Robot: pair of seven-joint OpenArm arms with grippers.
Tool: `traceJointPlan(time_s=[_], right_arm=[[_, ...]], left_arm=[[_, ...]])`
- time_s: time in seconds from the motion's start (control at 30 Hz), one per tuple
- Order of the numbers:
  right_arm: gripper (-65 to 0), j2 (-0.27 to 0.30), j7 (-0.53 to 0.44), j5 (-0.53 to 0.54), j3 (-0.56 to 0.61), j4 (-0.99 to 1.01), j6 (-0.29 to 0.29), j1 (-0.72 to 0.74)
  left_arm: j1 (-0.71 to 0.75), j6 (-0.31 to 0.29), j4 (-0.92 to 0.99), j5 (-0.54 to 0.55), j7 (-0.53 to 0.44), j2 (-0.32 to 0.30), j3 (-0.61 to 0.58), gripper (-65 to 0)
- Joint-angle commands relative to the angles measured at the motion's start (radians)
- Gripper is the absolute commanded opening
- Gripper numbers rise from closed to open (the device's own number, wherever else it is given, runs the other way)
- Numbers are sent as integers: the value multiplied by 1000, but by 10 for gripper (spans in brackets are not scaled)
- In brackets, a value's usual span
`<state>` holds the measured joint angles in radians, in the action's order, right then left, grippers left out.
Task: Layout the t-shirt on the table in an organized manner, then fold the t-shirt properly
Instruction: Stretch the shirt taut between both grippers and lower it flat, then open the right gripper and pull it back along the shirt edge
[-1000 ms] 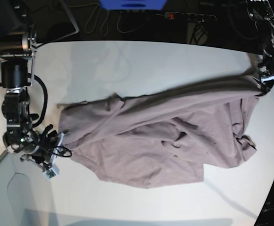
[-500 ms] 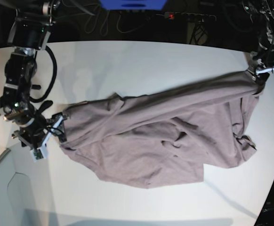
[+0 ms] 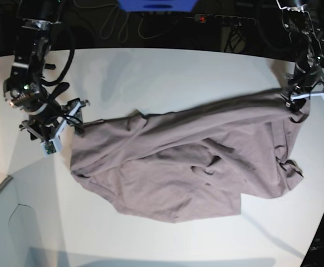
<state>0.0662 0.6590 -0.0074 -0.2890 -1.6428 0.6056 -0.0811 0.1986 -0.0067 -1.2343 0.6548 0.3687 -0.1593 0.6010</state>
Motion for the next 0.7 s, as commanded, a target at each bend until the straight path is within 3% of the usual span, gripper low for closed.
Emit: traceJointPlan(time_s=[0.0,0.1,0.17,0.43,0.53,0.67], right_arm=[[-223,7,-21,11,-3,-17,-3,11],[-223,7,-21,11,-3,-12,-3,11],[-223,7,-21,13,0,6,-3,19],[-220,14,-23,13,-2,240,-3,154],[-220,42,-23,13,3,347,-3,209],[-226,56,-51,11,0,461,-3,264]], left_arm=[[-3,1,3,3,6,-12,-8,-211],[-3,1,15,3,5,-12,-13,-216],[-3,1,15,3,6,-12,-13,-252],[-3,1,4,3,6,-15,-10,-650],[-1,1,4,13,6,-33,-10,-628],[6,1,-32,13,6,-36,-6,-650]])
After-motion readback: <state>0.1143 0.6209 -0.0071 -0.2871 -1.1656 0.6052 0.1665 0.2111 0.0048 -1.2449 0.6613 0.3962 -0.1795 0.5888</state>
